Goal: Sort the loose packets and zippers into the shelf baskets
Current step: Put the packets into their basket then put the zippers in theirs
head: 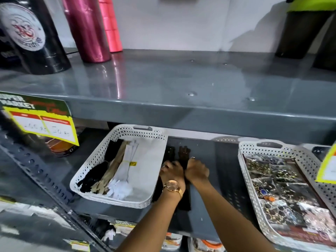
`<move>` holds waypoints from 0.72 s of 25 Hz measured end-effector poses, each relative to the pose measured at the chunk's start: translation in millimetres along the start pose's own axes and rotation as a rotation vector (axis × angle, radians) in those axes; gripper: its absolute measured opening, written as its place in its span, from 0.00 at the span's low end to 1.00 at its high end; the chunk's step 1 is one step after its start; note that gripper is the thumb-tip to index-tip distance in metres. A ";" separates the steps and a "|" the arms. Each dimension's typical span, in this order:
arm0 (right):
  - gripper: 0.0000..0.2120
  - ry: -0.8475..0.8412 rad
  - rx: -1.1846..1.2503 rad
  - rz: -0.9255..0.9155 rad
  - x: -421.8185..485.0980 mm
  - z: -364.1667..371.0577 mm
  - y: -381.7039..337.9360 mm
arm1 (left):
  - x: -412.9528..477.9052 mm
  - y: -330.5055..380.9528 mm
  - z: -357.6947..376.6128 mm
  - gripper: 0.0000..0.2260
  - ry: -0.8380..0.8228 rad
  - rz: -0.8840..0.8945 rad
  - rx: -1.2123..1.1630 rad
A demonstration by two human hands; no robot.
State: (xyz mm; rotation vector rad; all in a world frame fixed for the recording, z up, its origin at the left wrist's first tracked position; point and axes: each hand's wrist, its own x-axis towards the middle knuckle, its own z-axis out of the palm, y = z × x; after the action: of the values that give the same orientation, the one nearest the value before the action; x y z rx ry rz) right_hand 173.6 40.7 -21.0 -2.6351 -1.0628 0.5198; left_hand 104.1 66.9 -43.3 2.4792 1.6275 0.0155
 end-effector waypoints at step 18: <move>0.10 -0.122 1.335 0.135 -43.0 -34.3 6.7 | 26.3 -91.5 -111.1 0.18 0.162 0.259 -0.583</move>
State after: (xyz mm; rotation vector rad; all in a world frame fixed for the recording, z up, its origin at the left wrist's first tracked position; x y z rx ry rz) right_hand 163.2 2.2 17.6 -1.4725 -0.2874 0.9726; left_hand 19.9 142.0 49.9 2.2341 1.1192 0.6416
